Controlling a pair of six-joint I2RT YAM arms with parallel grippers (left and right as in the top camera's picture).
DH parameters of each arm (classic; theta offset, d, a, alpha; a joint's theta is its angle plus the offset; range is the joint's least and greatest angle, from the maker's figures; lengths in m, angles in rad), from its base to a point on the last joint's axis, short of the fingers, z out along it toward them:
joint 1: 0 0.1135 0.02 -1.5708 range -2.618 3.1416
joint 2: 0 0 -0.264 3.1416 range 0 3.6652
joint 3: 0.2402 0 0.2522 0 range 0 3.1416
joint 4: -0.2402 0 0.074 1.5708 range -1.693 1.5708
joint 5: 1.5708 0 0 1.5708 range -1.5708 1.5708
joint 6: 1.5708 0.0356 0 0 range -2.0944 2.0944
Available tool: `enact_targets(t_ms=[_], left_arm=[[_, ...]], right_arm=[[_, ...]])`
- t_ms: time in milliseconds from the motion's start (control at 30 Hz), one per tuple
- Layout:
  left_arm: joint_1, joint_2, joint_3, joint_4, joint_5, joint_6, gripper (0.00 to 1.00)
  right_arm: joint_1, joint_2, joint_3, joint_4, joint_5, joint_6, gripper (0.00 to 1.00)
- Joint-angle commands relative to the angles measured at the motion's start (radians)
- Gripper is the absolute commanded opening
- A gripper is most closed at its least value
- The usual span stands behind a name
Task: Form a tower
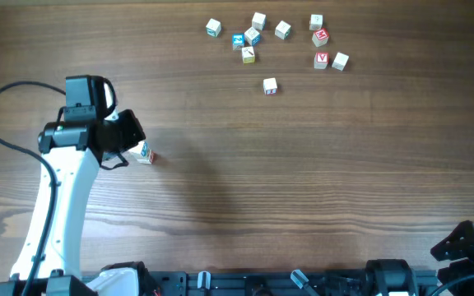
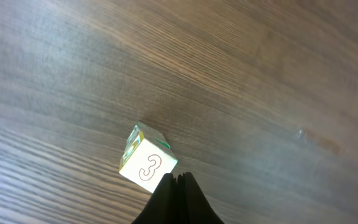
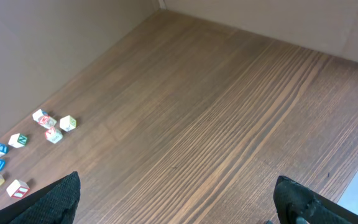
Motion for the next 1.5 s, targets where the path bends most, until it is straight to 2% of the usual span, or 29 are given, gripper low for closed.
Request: enact_targets(t_ms=[0, 100, 267, 300, 433, 833, 1067, 1200, 1467], left_arm=[[-0.002, 0.000, 0.008, -0.017, -0.146, -0.228, 0.04], [0.021, 0.000, 0.008, -0.083, -0.322, -0.338, 0.04], [0.136, 0.004, 0.001, -0.107, -0.297, -0.336, 0.04], [0.155, 0.004, -0.035, -0.090, -0.212, -0.301, 0.04], [0.154, 0.004, -0.106, 0.005, 0.007, -0.040, 0.04], [0.161, 0.004, -0.108, 0.011, 0.011, 0.193, 0.06], [0.161, 0.004, -0.108, 0.017, 0.004, 0.193, 0.07], [0.161, 0.004, -0.114, 0.027, 0.004, 0.192, 0.04], [0.161, 0.047, -0.132, 0.112, -0.039, 0.189, 0.04]], right_arm=[[-0.003, -0.006, 0.003, 0.002, 0.016, 0.006, 1.00], [-0.003, -0.006, 0.003, 0.002, 0.016, 0.006, 1.00], [-0.003, -0.006, 0.003, 0.002, 0.016, 0.005, 1.00], [-0.003, -0.006, 0.003, 0.002, 0.016, 0.006, 1.00], [-0.003, -0.006, 0.003, 0.002, 0.016, 0.006, 1.00], [-0.003, -0.006, 0.003, 0.002, 0.016, 0.005, 1.00], [-0.003, -0.006, 0.003, 0.002, 0.016, 0.005, 1.00], [-0.003, -0.006, 0.003, 0.002, 0.016, 0.006, 1.00], [-0.003, -0.006, 0.003, 0.002, 0.016, 0.006, 1.00]])
